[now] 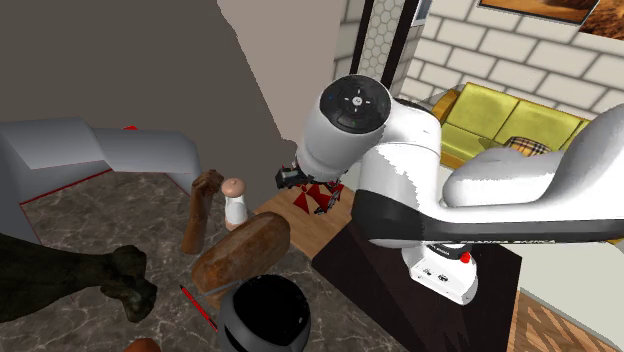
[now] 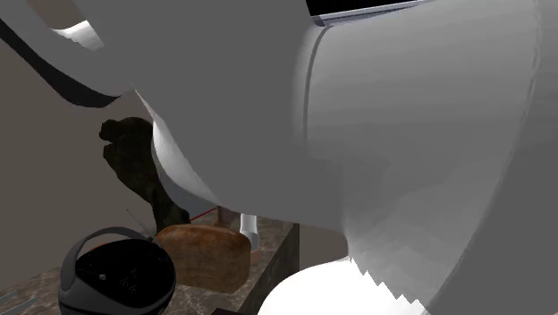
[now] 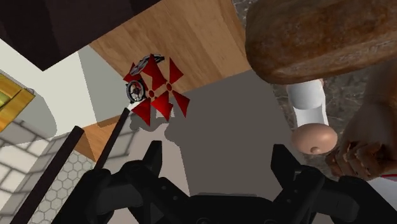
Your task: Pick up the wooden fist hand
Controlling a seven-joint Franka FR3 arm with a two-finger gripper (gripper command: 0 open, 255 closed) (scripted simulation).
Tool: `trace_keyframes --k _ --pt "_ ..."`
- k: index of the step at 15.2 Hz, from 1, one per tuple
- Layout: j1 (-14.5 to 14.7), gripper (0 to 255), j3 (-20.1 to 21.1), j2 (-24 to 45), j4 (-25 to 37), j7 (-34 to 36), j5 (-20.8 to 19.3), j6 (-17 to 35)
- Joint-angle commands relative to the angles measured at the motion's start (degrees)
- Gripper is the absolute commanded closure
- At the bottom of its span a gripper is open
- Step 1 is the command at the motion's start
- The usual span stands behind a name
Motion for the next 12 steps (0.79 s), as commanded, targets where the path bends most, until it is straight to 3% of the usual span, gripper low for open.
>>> trace_keyframes --k 1,7,12 --pt "-6.2 0 7.2 1.8 3.2 5.5 -0.1 2.1" --pt "-25.4 0 26.4 -0.4 15.2 18.3 0.6 3.3" --pt "-40.0 0 37.2 -7.7 28.2 26.4 2.4 0.4"
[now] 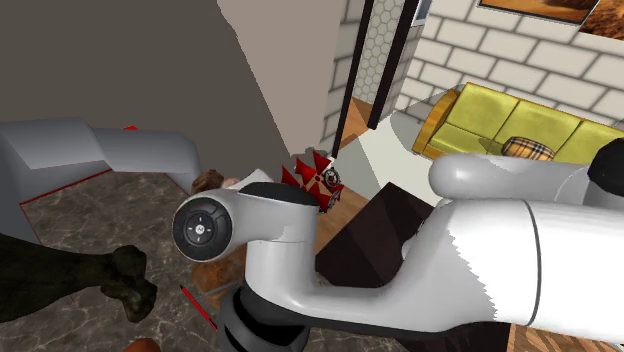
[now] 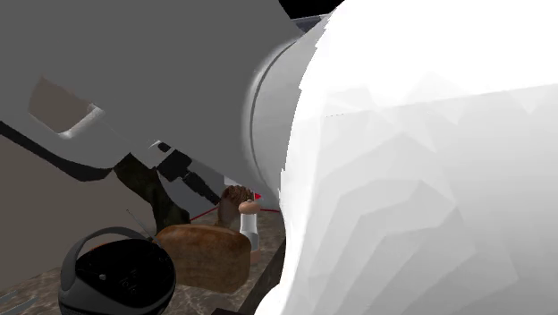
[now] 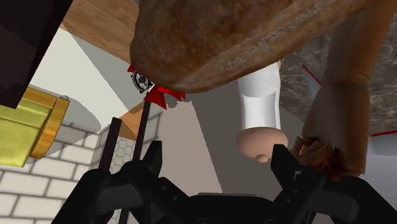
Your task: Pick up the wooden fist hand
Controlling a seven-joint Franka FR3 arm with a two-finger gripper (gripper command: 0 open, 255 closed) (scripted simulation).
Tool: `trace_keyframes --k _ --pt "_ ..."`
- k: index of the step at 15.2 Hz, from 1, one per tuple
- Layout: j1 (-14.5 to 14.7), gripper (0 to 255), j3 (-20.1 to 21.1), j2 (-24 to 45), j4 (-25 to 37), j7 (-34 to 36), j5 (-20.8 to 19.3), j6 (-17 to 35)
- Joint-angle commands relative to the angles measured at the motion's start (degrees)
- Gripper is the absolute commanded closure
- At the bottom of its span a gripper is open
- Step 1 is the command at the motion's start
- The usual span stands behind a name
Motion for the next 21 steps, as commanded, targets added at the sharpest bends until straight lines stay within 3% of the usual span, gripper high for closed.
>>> trace_keyframes --k 1,8,13,14,21 --pt "-6.0 0 3.9 -3.4 6.1 3.4 0.7 -1.6" --pt "-24.3 0 10.3 -16.1 30.4 14.5 1.9 -11.1" --pt "-40.0 0 11.6 -25.2 55.3 23.2 1.5 -22.1" --pt "-41.8 0 11.6 -26.1 58.4 24.1 1.4 -23.5" --pt "-43.3 0 13.1 -29.1 60.9 26.3 2.4 -22.8"
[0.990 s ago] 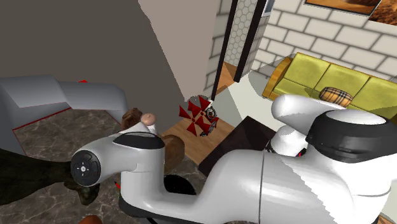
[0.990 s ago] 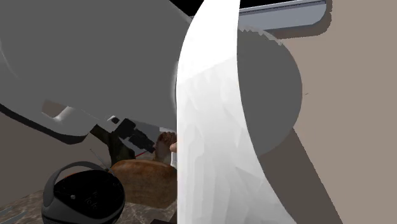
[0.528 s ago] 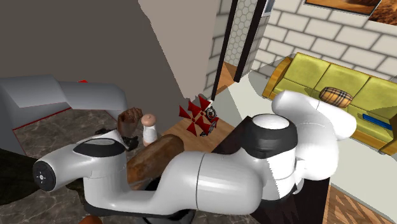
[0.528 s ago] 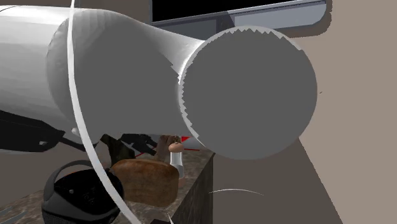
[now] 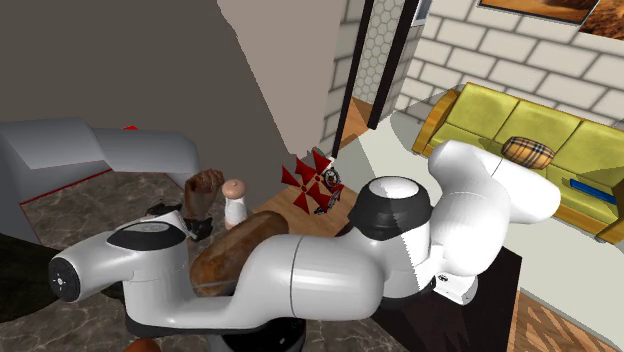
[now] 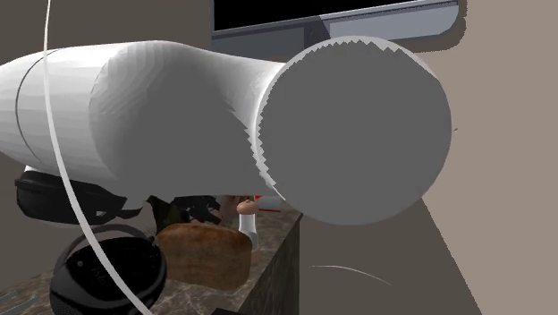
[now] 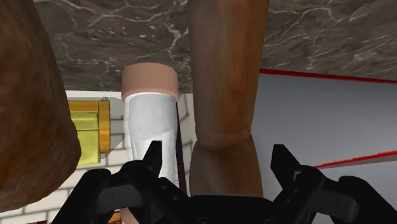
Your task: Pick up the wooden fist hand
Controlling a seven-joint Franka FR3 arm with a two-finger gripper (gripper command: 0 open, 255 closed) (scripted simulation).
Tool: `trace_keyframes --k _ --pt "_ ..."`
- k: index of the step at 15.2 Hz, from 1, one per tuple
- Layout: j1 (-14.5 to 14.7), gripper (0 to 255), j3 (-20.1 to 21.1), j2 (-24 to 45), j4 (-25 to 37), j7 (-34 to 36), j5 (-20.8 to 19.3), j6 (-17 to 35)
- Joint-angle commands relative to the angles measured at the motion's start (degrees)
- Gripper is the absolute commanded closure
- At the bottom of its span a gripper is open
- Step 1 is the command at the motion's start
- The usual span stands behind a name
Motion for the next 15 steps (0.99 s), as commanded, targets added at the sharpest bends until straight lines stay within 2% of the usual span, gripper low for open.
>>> trace_keyframes --k 1,2,3,8,10,15 --pt "-0.8 0 1.2 -2.1 1.2 0.5 0.2 0.8" --pt "-0.8 0 1.2 -2.1 1.2 0.5 0.2 0.8" --pt "-0.4 255 1.0 -1.8 0.5 0.2 0.2 1.0" --pt "0.1 255 1.0 -1.6 0.5 0.4 0.1 0.5" --pt "-1.0 255 0.9 -1.8 2.5 0.5 0.0 -0.4" --pt "0.0 255 0.4 -0.9 -0.1 -0.6 0.0 0.6"
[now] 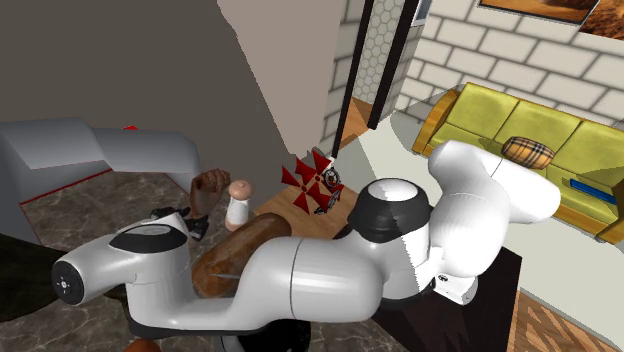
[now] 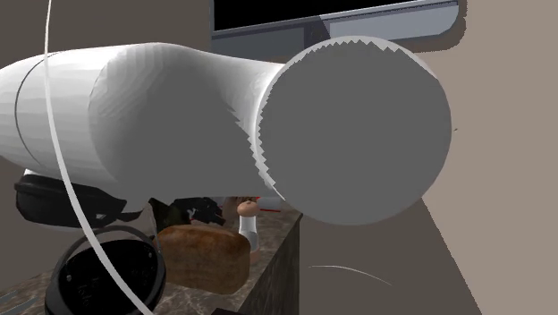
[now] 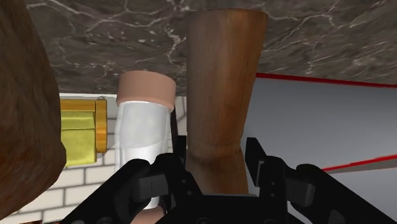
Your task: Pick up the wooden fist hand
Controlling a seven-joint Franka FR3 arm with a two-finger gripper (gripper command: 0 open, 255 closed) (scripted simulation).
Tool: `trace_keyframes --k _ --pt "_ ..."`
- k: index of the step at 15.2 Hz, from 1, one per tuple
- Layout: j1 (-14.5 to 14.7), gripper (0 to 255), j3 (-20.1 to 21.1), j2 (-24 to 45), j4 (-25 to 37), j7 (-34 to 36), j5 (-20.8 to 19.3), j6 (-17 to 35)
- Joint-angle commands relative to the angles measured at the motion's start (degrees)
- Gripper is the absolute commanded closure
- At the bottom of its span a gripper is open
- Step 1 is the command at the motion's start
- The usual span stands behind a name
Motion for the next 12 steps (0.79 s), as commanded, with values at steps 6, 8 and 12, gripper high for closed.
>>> trace_keyframes --k 6,8,12 --pt "1.1 255 -1.1 2.1 -1.8 -2.1 -0.9 -0.9" --pt "1.5 255 -1.6 2.9 -2.3 -2.7 -1.2 -1.2" --pt "2.1 255 -2.6 4.3 -3.0 -4.0 -1.7 -1.9"
